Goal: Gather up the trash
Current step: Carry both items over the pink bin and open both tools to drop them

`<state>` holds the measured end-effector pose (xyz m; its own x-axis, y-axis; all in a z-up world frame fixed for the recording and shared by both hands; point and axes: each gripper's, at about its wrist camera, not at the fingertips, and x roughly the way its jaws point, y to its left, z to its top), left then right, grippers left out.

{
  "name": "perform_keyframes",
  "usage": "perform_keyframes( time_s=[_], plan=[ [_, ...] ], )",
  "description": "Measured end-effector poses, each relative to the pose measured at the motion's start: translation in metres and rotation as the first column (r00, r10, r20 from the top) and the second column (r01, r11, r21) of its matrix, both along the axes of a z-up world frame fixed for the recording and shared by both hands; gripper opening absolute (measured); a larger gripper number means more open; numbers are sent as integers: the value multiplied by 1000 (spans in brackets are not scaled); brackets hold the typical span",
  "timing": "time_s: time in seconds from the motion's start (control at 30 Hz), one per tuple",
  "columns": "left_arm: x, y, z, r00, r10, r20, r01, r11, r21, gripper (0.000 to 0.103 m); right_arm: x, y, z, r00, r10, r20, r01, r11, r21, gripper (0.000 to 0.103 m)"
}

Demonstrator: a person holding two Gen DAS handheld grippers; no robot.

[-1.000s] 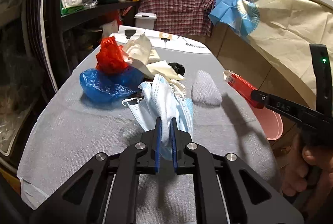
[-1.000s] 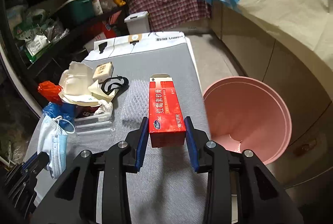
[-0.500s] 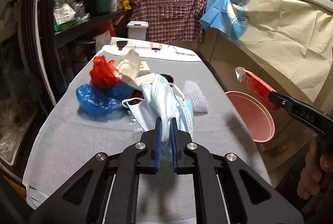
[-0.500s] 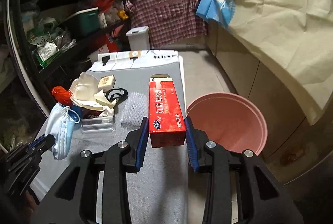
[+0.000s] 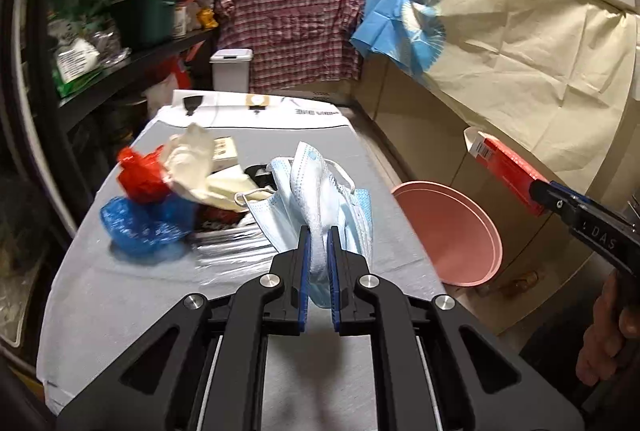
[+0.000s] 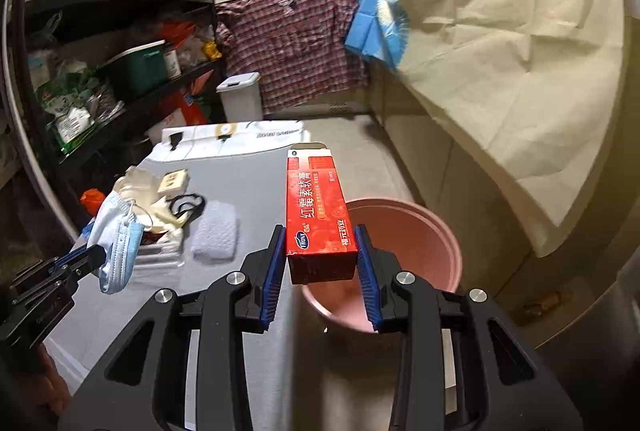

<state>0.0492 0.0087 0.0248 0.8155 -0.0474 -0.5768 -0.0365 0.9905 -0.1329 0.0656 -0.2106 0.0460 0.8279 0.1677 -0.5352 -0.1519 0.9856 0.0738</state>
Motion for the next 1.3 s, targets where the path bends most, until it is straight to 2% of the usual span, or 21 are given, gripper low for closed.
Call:
perform_keyframes(
  time_s=[0.47,0.7,0.97,1.3],
  plan=[
    [54,-59,3,989,-144,26,144,990,1,8,39,-58,-2,991,-135,-1,135,990,27,35],
    [96,-93,2,974,-222,40,222,975,17,8,61,-72,-18,983,-183,-20,183,983,26,35],
    [138,-113,-17,966,-257,0,257,966,10,8,88,-77,-36,980,-192,-44,192,981,10,35],
    [164,-128,-42,959,-280,-46,281,960,9,8,101,-77,-52,979,-184,-87,186,982,13,35]
  ],
)
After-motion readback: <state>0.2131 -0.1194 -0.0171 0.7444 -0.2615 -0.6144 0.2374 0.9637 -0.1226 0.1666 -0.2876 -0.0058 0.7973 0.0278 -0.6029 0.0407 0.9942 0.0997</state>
